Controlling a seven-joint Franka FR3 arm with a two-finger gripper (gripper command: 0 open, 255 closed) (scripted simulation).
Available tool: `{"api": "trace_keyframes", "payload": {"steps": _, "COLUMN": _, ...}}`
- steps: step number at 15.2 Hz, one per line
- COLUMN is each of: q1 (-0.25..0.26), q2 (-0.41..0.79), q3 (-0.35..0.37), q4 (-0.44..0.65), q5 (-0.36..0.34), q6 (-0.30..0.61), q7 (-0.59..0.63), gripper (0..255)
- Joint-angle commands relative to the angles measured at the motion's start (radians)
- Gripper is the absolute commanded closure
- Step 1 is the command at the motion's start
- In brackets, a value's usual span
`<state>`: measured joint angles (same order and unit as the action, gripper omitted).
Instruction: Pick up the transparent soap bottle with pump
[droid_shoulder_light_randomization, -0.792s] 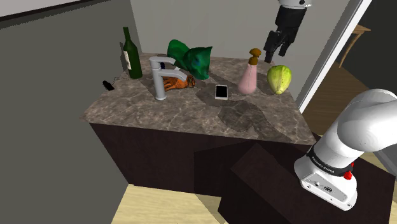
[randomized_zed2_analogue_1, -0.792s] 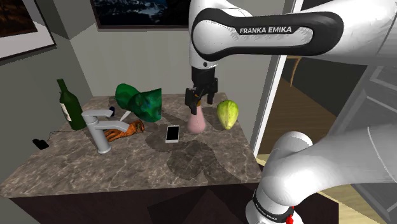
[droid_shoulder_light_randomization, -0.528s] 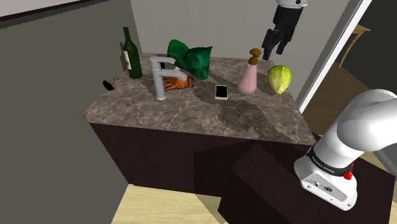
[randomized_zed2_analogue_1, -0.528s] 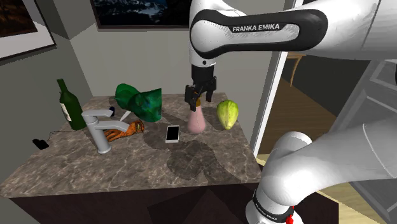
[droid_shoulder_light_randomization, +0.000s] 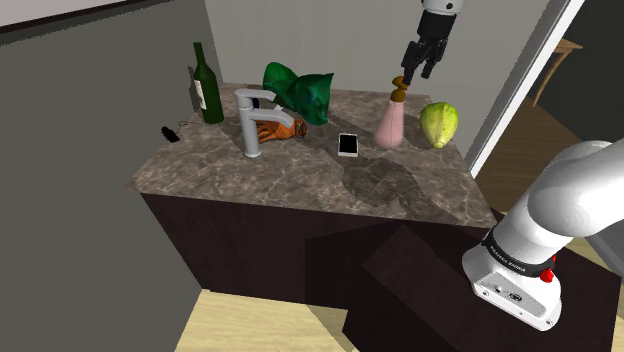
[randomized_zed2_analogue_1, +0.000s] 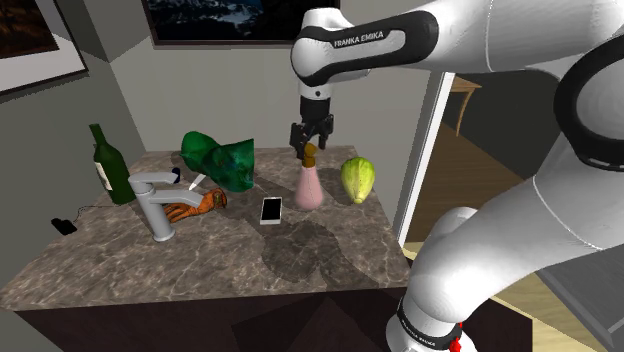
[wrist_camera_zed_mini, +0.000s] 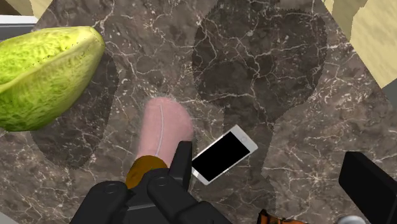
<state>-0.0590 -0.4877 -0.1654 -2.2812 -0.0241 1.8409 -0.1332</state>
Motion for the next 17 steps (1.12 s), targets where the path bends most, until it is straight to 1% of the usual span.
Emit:
{"api": "trace_keyframes", "payload": {"steps": 1, "q1": -0.006, "q2": 0.065, "q3": -0.038, "q4": 0.050, "q5": 0.006, "q6": 0.019, "q7": -0.046, "gripper": 0}}
{"api": "trace_keyframes", "payload": {"steps": 5, "q1": -0.011, "q2": 0.203, "q3": -0.102, "q4": 0.156, "q5": 0.042, "q6": 0.055, "q7": -0.132, "gripper": 0}}
{"api": "trace_keyframes", "payload": {"steps": 10, "q1": -0.024, "q2": 0.389, "q3": -0.173, "q4": 0.318, "q5": 0.121, "q6": 0.071, "q7": -0.247, "gripper": 0}}
{"api": "trace_keyframes", "payload": {"steps": 11, "q1": -0.026, "q2": 0.392, "q3": -0.172, "q4": 0.321, "q5": 0.123, "q6": 0.071, "q7": -0.249, "gripper": 0}}
{"api": "trace_keyframes", "payload": {"steps": 17, "q1": -0.026, "q2": 0.405, "q3": -0.174, "q4": 0.254, "q5": 0.130, "q6": 0.149, "q7": -0.262, "gripper": 0}}
